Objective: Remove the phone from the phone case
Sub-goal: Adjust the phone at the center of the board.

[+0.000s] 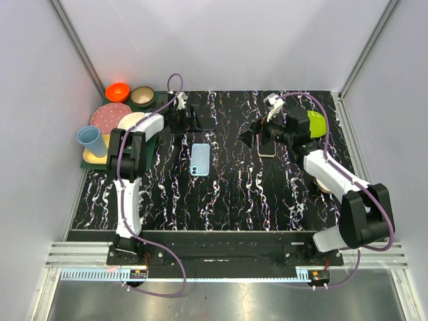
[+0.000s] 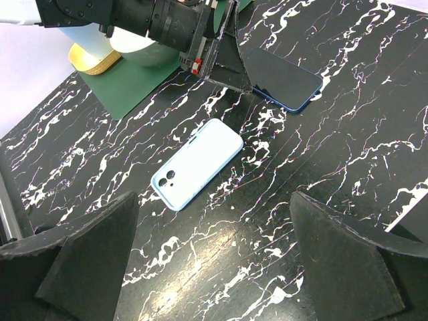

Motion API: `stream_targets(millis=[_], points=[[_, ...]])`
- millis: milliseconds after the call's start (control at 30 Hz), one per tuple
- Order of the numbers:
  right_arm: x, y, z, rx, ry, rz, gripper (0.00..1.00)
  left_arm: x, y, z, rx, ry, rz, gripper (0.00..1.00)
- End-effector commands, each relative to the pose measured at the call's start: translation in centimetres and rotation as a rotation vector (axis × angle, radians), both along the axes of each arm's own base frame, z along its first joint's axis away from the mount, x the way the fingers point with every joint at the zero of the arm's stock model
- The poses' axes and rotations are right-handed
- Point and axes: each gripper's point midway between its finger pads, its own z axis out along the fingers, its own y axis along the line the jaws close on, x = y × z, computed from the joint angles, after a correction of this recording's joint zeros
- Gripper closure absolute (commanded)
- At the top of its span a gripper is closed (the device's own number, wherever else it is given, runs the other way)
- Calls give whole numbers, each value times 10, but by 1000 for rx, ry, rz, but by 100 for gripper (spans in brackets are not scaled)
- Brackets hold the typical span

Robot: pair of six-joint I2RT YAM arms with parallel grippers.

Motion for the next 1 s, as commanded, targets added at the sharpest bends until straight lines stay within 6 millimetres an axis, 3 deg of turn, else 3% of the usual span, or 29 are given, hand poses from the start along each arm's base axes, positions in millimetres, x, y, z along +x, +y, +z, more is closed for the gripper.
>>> stream_targets(millis=[0,200,300,333,400,467,500,533,567,600,667,800,967], points=[[3,-2,20,11,-80,-7,0,15,2,14,12,-63,15,1],[6,-4,18,3,-74,-24,0,14,2,18,13,-74,3,1],[13,-11,16,-38,-76,-68,0,2,-3,21,-10,-58,-26,1],[21,-19,20,-61,-90,-123,0,-2,-4,32,-20,-75,-41,1],[29,-31,18,-120,-95,-185,0,-15,-3,34,-12,-74,-65,1],[42,-47,23,-191,-134,-263,0,-21,1,55,20,-135,-85,1],[46,-55,20,-229,-130,-302,0,-29,5,53,33,-131,-95,1],[52,-60,21,-248,-139,-322,0,-31,8,70,56,-179,-105,1],[55,-64,18,-276,-144,-335,0,-38,13,69,73,-181,-109,1],[58,-69,16,-302,-138,-355,0,-41,16,86,90,-223,-107,1],[64,-74,4,-353,-124,-365,0,-50,24,90,133,-237,-119,1],[73,-89,-29,-430,-26,-411,0,-71,32,116,182,-249,-166,1],[86,-105,-55,-448,80,-432,0,-93,48,130,204,-306,-162,1]])
